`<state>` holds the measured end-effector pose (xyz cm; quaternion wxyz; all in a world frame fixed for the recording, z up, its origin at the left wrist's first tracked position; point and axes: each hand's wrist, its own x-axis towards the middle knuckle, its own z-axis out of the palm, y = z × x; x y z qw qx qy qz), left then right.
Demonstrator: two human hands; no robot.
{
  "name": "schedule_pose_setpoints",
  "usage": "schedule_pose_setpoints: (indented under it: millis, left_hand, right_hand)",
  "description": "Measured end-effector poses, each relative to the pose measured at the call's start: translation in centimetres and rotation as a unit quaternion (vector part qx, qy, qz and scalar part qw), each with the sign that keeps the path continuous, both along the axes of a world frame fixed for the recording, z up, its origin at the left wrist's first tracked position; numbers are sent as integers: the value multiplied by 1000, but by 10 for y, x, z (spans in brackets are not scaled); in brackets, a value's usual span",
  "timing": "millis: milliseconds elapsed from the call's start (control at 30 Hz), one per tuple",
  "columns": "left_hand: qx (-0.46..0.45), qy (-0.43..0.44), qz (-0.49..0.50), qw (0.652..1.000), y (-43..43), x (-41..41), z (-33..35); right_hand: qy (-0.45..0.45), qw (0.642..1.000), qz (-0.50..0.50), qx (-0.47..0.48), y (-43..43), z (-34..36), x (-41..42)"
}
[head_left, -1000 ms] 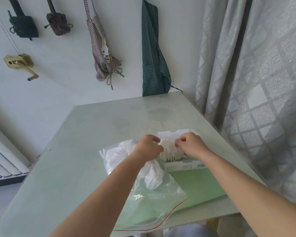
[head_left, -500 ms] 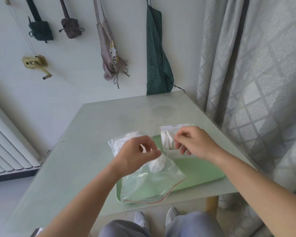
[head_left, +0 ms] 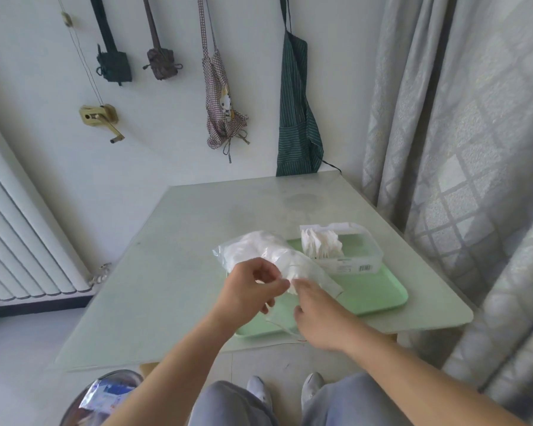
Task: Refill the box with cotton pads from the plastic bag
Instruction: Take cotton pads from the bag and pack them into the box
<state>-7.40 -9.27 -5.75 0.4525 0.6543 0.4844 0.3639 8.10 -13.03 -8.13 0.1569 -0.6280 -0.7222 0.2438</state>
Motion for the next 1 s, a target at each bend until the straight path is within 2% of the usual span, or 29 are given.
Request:
schedule_pose_setpoints:
  millis: [133, 267, 333, 433, 567, 733, 833, 1000]
  left_hand:
    - [-100, -4, -62, 993, -7, -2, 3]
    - [-153, 1, 81, 985, 6, -14, -11]
    - [-193, -7, 109, 975, 12, -18, -20]
    - [-256, -27, 94, 962, 17, -23, -34]
    - [-341, -114, 85, 929, 23, -22, -44]
    - [-386, -156, 70, 906, 26, -12, -55]
    - [-379, -162, 43, 910, 30, -5, -56]
    - [-343, -194, 100, 914, 40, 6, -59]
  right_hand:
    - [60, 985, -136, 83, 26, -19, -2]
    - [36, 974, -169, 143, 45, -43, 3]
    - [35, 973, -172, 147, 53, -49, 3]
    - [1, 972, -189, 141, 64, -50, -1]
    - [-14, 972, -213, 100, 77, -51, -2]
    - [79, 947, -296, 95, 80, -51, -2]
    - [116, 963, -223, 96, 74, -47, 1]
    - [87, 986, -138, 45, 48, -40, 11]
